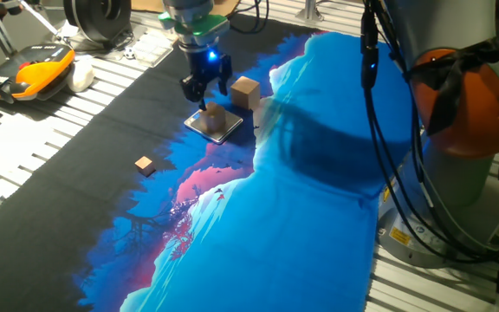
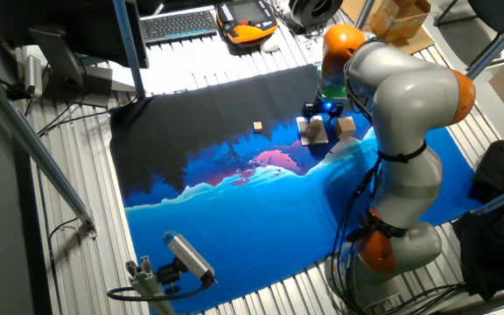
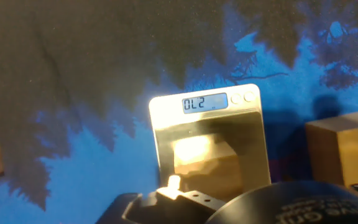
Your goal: Remove the object from the scale
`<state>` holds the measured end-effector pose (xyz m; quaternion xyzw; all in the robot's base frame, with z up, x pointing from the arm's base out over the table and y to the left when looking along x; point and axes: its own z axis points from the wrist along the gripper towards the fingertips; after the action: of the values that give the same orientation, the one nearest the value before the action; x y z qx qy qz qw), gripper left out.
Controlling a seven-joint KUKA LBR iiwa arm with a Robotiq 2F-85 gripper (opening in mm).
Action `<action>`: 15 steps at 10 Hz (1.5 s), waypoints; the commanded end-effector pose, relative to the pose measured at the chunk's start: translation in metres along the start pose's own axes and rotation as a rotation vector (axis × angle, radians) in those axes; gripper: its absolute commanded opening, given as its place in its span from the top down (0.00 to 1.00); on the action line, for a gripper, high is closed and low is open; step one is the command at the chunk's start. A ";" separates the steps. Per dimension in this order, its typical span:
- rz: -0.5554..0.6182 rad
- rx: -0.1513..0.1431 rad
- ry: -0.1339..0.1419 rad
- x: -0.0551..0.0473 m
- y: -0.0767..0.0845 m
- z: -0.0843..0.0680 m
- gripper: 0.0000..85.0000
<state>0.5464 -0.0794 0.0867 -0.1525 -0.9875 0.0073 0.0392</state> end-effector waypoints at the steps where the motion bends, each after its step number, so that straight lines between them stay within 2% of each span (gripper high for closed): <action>1: 0.008 -0.006 -0.001 -0.001 0.002 0.004 0.00; 2: 0.014 -0.005 -0.014 0.000 0.004 0.009 0.00; 5: 0.031 -0.014 -0.017 0.001 0.008 0.014 0.00; 6: 0.035 0.000 -0.021 0.002 0.009 0.015 0.00; 9: 0.049 0.006 -0.042 0.007 0.014 0.024 0.00; 10: 0.055 0.015 -0.062 0.007 0.015 0.028 0.20; 12: 0.023 0.051 -0.078 0.005 0.016 0.030 0.20; 13: -0.025 0.074 -0.065 0.002 0.015 0.027 0.40; 14: -0.058 0.079 -0.050 -0.001 0.015 0.025 0.40; 15: -0.082 0.073 -0.038 -0.003 0.014 0.023 0.60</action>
<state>0.5527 -0.0674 0.0637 -0.1053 -0.9930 0.0446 0.0285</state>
